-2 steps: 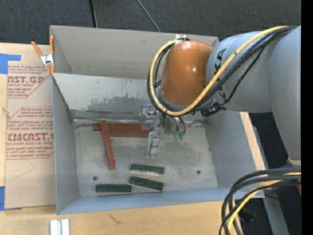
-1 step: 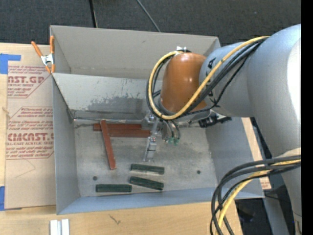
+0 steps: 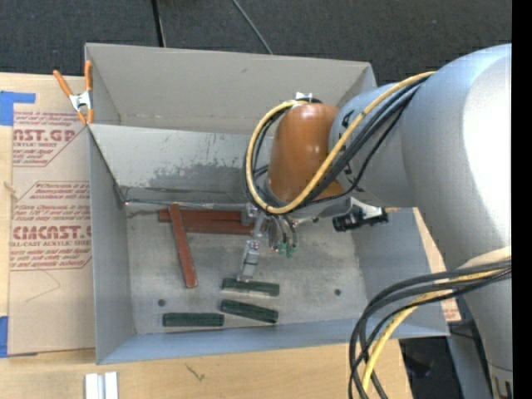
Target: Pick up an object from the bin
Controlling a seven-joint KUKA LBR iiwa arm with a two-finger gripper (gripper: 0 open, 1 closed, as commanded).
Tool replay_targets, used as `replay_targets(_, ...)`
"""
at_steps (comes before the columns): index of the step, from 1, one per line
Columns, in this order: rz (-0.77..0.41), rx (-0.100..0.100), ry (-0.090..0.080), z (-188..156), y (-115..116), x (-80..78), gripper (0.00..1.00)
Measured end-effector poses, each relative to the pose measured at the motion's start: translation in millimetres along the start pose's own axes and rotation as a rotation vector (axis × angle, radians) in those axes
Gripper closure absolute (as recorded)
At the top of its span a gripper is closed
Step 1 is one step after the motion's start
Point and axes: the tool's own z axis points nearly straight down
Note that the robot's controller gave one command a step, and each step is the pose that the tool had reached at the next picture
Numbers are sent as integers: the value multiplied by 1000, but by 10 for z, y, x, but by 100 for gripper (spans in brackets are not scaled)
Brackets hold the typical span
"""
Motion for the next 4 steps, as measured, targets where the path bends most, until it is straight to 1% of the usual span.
replay_targets(1, -79, 0, 0, -14, 138, -6, 0)
replay_targets(2, -43, -2, -1, -21, 152, 13, 0)
replay_targets(3, -28, 0, 2, 32, 19, 204, 0)
replay_targets(4, -271, 0, 1, -94, -119, 29, 0)
